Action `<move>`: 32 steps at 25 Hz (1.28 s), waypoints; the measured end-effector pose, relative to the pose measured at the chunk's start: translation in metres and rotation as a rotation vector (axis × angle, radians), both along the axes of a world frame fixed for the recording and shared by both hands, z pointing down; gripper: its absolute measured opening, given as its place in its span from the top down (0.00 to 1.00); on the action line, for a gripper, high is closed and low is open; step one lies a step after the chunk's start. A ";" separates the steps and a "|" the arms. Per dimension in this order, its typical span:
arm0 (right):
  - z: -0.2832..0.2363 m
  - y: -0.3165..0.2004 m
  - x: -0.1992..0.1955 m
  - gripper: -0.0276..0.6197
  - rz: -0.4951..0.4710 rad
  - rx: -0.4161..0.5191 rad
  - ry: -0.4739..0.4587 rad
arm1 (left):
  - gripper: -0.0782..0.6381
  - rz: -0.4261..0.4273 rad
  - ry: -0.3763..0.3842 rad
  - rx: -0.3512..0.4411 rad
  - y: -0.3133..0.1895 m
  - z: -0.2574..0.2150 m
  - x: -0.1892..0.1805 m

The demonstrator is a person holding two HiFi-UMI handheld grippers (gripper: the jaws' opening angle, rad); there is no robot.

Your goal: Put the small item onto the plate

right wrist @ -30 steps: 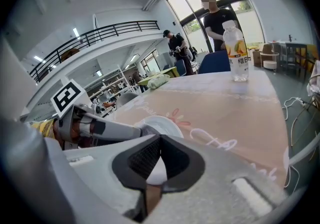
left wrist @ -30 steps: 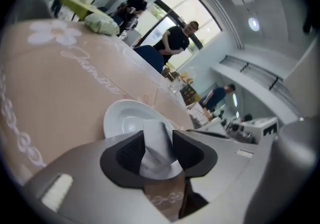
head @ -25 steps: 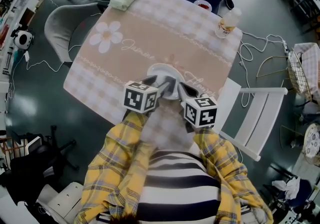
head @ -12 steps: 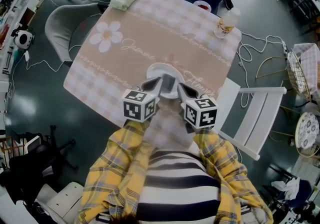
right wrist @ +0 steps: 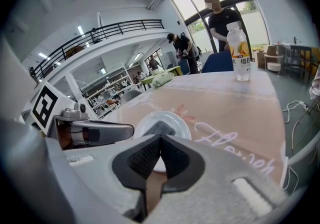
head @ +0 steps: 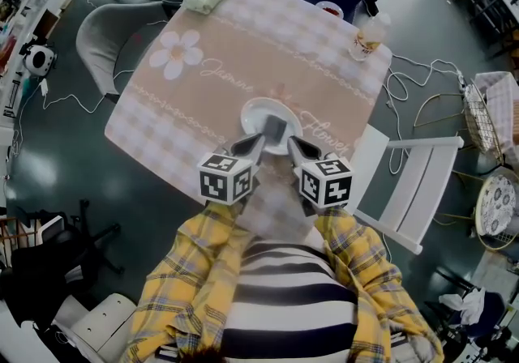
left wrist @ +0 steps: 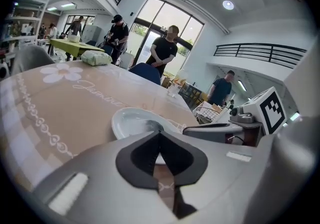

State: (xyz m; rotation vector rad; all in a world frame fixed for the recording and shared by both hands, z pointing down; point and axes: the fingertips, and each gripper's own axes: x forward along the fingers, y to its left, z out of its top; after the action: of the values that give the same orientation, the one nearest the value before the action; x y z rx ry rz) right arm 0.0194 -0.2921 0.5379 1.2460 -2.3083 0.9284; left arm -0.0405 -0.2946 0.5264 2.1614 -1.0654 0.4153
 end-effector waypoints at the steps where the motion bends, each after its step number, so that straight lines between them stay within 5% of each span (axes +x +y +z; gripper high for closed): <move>1: 0.000 0.002 0.000 0.96 0.001 0.000 0.002 | 0.89 0.000 0.002 -0.002 0.002 0.000 0.000; 32: -0.016 0.079 0.012 0.96 0.075 0.028 0.068 | 0.89 0.090 0.042 0.018 0.075 -0.020 -0.007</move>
State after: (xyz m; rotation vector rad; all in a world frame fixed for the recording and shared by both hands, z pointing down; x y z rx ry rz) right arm 0.0312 -0.2132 0.5224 1.3628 -2.2430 0.8676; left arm -0.0470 -0.2192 0.5061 2.2301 -0.9553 0.4015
